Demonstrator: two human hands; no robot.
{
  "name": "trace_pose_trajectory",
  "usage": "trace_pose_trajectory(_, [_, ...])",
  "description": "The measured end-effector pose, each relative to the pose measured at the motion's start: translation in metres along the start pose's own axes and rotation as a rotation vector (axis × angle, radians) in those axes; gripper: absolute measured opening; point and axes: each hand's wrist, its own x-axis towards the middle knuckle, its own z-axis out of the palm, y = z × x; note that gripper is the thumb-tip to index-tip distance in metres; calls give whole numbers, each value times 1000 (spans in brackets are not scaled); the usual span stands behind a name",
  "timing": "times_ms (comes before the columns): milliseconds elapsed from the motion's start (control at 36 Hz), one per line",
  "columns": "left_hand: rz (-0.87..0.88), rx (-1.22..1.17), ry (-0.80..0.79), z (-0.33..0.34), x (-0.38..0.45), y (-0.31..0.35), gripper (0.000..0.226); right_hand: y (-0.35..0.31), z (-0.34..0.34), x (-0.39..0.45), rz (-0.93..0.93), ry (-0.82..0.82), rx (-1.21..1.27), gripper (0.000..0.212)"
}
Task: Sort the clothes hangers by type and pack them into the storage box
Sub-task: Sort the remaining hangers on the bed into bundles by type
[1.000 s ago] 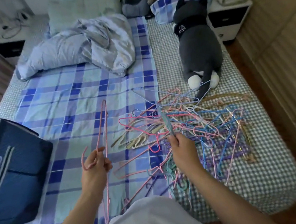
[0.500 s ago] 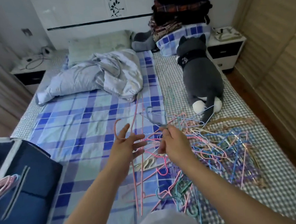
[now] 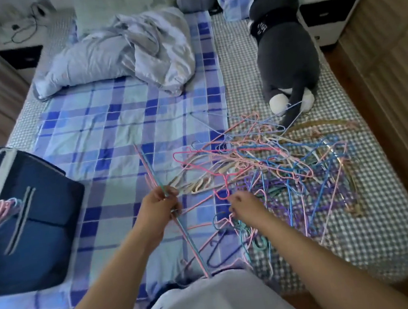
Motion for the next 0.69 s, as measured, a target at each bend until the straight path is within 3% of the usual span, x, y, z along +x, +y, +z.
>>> trace_pose_trajectory(56, [-13, -5, 55, -10, -4, -17, 30, 49, 1, -2, 136, 79, -160, 32])
trace_pose_trajectory(167, [-62, -36, 147, -32, -15, -50, 17, 101, 25, -19, 246, 1, -336, 34])
trace_pose_trajectory(250, [-101, -47, 196, -46, -29, -72, 12, 117, 55, -22, 267, -89, -183, 5])
trace_pose_trajectory(333, [-140, -73, 207, -55, -51, -87, 13, 129, 83, -16, 305, -151, 83, 57])
trace_pose_trajectory(389, [-143, -98, 201, -61, -63, -94, 14, 122, 91, -17, 328, -110, 130, 64])
trace_pose_trajectory(500, [-143, -176, 220, -78, -81, -100, 13, 107, 88, -21, 258, 80, 31, 20])
trace_pose_trajectory(694, [-111, -245, 214, -117, -103, -110, 20, 41, 55, -48, 42, 326, 174, 38])
